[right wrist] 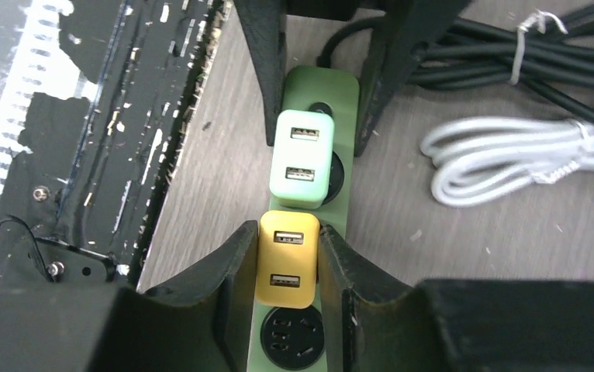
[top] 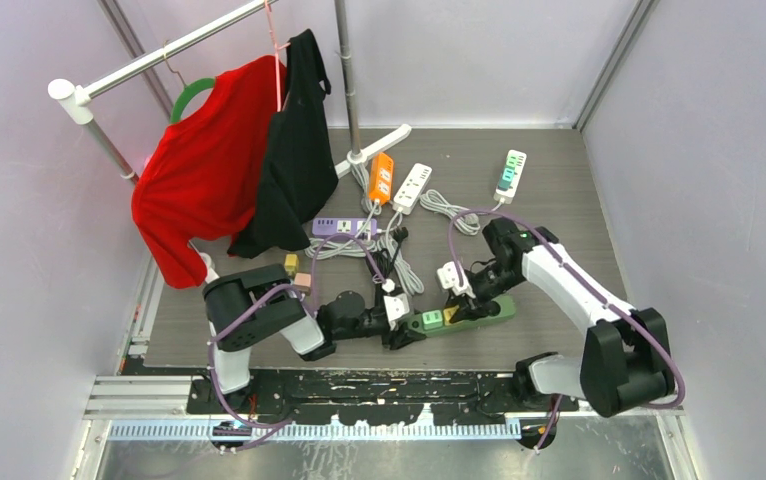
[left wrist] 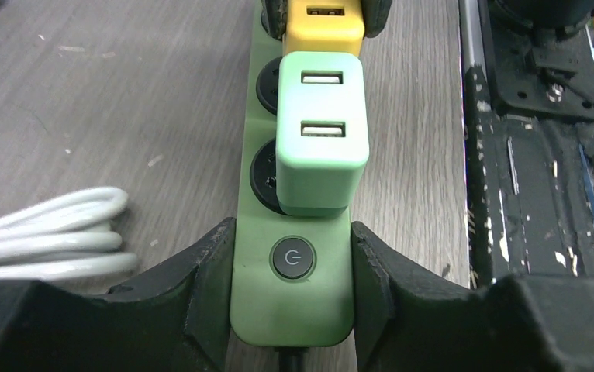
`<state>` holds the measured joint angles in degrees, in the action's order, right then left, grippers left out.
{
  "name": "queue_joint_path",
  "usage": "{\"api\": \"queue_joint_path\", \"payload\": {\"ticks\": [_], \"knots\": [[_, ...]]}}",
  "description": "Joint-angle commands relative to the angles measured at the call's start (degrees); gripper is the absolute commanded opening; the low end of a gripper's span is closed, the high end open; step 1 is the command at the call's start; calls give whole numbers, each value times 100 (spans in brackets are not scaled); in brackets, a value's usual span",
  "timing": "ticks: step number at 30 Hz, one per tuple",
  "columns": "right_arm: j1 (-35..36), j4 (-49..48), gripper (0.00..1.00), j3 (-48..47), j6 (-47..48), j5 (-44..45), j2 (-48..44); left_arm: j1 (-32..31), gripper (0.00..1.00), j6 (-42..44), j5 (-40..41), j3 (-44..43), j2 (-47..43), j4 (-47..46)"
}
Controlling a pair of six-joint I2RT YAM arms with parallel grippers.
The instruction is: Pull the plug off the socket
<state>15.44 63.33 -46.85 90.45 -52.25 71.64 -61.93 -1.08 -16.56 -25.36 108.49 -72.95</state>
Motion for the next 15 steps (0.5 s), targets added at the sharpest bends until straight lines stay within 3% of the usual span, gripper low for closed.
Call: {"api": "queue_joint_path", "payload": {"ticks": [1, 5, 9, 12, 15], "knots": [[929, 456, 1, -316, 193, -833, 224, 77, 0, -28, 68, 132, 93, 453], [1213, -496, 1, -426, -1169, -833, 250, 89, 0, -66, 57, 128, 94, 485], [764, -1047, 1, -510, -2157, -360, -66, 114, 0, -76, 24, 64, 159, 528], [235, -1065, 1, -413, -2088, -219, -327, 136, 0, -76, -43, 24, 149, 616], [-27, -391, 1, -331, -1264, -312, -372, 159, 0, -93, -84, 39, 131, 615]]}}
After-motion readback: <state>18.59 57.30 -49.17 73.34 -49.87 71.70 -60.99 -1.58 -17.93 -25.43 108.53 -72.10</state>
